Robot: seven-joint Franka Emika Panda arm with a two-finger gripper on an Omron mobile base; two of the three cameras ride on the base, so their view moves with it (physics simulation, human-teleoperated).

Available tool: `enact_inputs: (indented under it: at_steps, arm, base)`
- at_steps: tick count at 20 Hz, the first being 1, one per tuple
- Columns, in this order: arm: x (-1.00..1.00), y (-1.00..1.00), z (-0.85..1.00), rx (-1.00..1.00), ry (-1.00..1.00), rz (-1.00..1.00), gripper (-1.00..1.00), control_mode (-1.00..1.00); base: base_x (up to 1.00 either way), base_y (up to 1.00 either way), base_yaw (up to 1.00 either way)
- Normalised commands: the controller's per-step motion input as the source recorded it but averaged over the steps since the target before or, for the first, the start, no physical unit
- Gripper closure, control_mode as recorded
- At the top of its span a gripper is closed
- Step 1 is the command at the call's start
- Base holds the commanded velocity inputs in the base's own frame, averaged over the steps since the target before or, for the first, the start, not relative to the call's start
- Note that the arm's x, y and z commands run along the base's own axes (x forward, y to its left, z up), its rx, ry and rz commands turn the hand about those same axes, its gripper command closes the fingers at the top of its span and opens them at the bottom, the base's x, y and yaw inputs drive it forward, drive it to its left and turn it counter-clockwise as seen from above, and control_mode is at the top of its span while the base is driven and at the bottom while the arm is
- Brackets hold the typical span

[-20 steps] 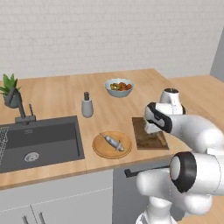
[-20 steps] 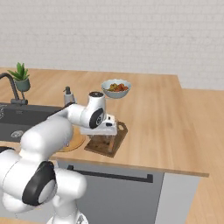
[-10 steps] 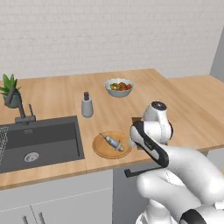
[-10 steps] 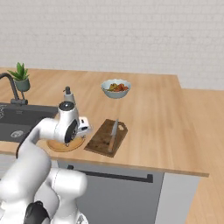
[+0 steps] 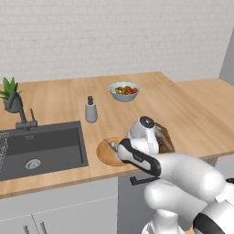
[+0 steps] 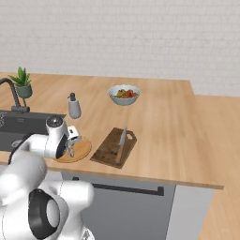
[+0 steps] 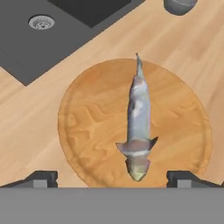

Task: Pick up the knife from the drawer and place it on the cutting board. Then place the meat from the plate to the cutting board.

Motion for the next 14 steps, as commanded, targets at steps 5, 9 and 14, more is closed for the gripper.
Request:
enact_inputs:
  at_steps: [5, 9, 14]
  arm:
    - [0.79, 0.09, -0.03, 0.00, 0.05, -0.03, -1.00, -1.00]
    - [0.49, 0.00, -0.11, 0.00, 0.08, -0.04, -1.00, -1.00]
    - [0.12, 0.01, -0.40, 0.00, 0.17, -0.01, -1.00, -1.00]
  base:
    - [0.00, 0.00, 0.00]
    - [0.00, 0.00, 0.00]
    - [0.00, 0.00, 0.00]
